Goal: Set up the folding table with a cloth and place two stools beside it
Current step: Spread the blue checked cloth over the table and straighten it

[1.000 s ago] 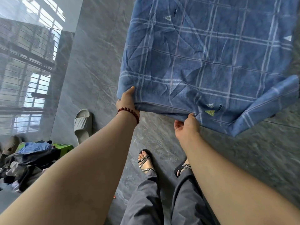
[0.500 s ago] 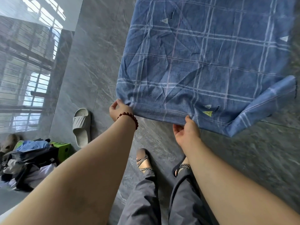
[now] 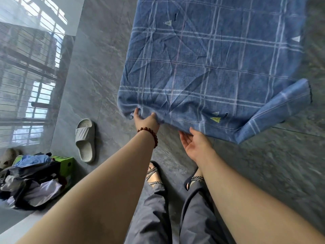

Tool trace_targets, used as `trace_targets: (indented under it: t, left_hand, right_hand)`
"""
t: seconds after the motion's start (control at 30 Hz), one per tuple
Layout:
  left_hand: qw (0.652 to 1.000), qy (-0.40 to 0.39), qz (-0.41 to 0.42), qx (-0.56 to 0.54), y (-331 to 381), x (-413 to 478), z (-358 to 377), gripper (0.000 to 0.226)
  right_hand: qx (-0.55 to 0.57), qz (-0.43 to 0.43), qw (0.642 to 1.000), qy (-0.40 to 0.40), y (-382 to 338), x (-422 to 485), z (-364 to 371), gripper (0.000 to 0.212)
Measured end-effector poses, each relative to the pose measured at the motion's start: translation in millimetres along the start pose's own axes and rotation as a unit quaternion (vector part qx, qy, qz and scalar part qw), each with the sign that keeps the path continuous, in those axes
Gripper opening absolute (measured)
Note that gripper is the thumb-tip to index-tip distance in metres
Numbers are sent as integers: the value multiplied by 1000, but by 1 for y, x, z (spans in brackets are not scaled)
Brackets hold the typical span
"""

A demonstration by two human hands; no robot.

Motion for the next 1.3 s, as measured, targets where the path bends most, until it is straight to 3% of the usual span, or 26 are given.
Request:
trace_targets:
  t: [0.1,0.17,0.27,0.33,0.4,0.5,0.7,0.87,1.1,1.3]
  left_hand:
    - [992,-16,8,127,-11,-11,19,94]
    - [985,-23,-103,138,-17,-23,31,102]
    - [958,-118,-219,143,-27,-39,49,51]
    - [965,-112,-196,137,-35,-39,58,28]
    - [979,-78,-159,104,-35,-37,65,23]
    - [983,-64,-146,86,-33,-38,71,24]
    - [900,-249,-290,208,-46,-75,93,27]
    - [930,-239,-239,145,-40,-97,138,18]
    - [934,-260,-211,129,-10,-89,169,18]
    - [946,-231,-198,108,7,-70,186,36]
  right_hand:
    - [-15,7,999,-29,-5,-4,3,12]
    - [-31,6,999,-31,-10,-7,2,14]
    - [-62,13,998,-23,-17,-9,-4,13]
    - [-58,10,998,-5,-24,-8,-11,11]
    - [-18,-6,999,27,-36,-6,-23,8]
    - [0,-36,997,63,-58,-3,-41,28]
    - [-154,-19,988,11,-86,-18,-54,29]
    - [-100,-85,991,-7,-123,-35,-56,23]
    - [-67,-116,991,-2,-164,-43,-41,17]
    - [-115,-161,980,18,-191,-43,-21,8]
Point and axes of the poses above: each hand's wrist, its own x-axis towards the middle knuckle, its own z-axis out of the palm, y = z × x, the point moved 2 cm from there along x, towards the middle knuckle, and after that the axes turned 8 degrees about z, right-handed, at the moved point
